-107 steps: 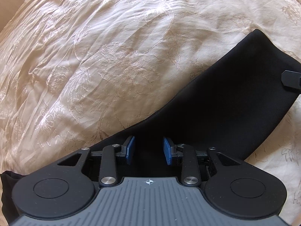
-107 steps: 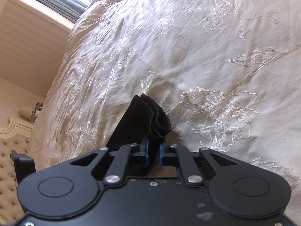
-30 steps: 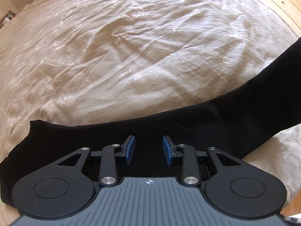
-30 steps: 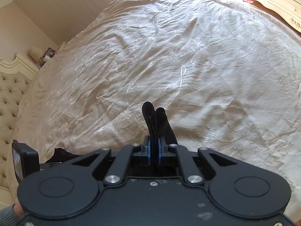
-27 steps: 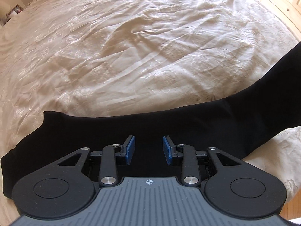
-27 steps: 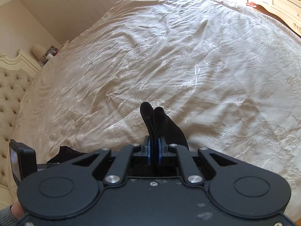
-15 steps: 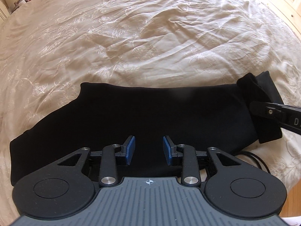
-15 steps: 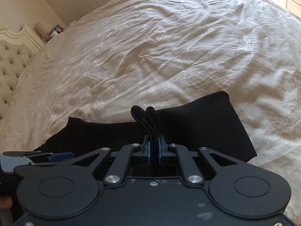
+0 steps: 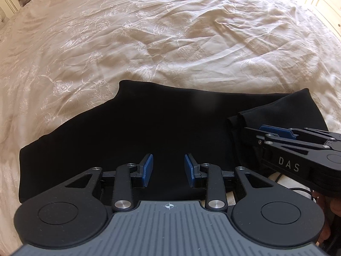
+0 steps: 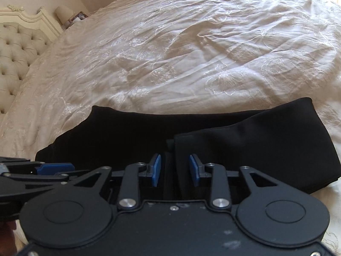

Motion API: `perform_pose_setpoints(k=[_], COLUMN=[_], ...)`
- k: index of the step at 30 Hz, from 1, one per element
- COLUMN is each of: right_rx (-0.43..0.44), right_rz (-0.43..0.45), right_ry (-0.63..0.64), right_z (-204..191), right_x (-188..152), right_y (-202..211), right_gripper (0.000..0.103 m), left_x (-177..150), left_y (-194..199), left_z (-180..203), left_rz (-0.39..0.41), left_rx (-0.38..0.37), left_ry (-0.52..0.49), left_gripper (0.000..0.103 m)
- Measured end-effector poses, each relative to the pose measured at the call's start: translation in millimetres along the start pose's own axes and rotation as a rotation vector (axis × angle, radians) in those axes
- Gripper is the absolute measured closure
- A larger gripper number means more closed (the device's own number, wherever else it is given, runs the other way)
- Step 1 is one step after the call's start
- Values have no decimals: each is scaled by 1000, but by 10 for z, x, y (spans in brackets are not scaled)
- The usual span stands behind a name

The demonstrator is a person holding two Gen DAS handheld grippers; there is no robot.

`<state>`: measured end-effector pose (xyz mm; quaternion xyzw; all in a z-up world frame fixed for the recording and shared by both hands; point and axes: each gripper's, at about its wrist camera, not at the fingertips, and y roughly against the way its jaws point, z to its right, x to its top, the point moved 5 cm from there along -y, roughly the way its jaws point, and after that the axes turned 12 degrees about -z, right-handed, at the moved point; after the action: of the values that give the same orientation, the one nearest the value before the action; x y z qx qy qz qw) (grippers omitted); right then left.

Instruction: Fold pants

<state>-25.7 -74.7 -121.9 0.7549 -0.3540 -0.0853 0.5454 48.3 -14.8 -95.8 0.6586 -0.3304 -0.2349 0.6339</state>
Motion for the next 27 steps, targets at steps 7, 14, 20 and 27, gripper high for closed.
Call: perform_pose_setpoints(k=[7,14,20,27], right_rx=[26,-204,-232,-201], right_rz=[52,47,10,-58], right_ry=[80,19,-25,69], right_z=[269,1130,1581,1616], right_x=[-79,-57,91,242], right_y=[548,780,663,398], right_gripper=[68,85,98,97], left_x=[166,370,323,128], left_y=[101,83,-314,-691], left_z=[233,947,1289,985], left_rz=[18,29,-68,-171], left_rx=[-16,-64,-55,-27], left_ry=[51,-29,-40,121], left_gripper=[71,71,71,61])
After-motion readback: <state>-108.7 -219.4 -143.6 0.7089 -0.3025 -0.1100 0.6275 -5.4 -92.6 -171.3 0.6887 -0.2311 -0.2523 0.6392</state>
